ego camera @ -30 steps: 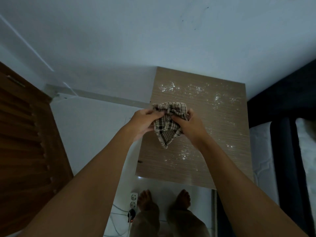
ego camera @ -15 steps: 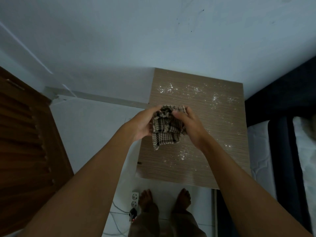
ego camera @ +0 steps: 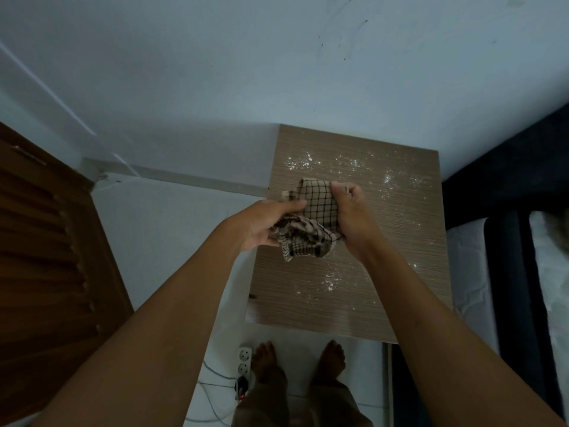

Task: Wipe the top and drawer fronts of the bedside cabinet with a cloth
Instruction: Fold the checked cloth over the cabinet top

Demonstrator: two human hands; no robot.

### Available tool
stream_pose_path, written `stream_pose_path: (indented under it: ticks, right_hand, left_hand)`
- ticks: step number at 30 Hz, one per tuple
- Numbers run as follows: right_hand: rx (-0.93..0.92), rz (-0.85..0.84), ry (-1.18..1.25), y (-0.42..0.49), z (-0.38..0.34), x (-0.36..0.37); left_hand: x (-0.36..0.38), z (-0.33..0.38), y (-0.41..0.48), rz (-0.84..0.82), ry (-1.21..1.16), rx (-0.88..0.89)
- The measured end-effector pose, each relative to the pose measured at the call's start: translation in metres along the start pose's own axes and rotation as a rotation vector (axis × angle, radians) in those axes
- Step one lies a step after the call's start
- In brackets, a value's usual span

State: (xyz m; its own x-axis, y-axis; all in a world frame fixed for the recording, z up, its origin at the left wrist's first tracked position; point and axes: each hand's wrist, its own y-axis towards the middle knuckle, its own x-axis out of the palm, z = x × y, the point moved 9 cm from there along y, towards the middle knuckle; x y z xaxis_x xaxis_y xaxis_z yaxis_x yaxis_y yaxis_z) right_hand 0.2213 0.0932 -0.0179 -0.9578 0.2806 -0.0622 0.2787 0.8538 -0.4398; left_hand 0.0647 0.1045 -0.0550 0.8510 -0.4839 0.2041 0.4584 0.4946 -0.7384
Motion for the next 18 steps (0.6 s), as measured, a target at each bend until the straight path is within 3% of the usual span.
stream_pose_path:
  ticks: [4,10,14,18]
  right_hand:
    - [0.120,0.101,0.138,0.003,0.015,-0.011]
    - [0.291,-0.315,0.229,-0.014,0.030,0.017]
    - [0.246,-0.213,0.144,-0.010,0.033,0.003]
    - [0.094,-0.163,0.016,-0.008,0.018,-0.002]
  left_hand:
    - [0.005,0.002,0.000,-0.023,-0.002,0.024]
    - [0.007,0.015,0.006,0.029,-0.228,0.153]
    - [0.006,0.016,0.010,0.109,-0.261,0.172]
    - [0.013,0.015,0.012,0.078,-0.260,0.123]
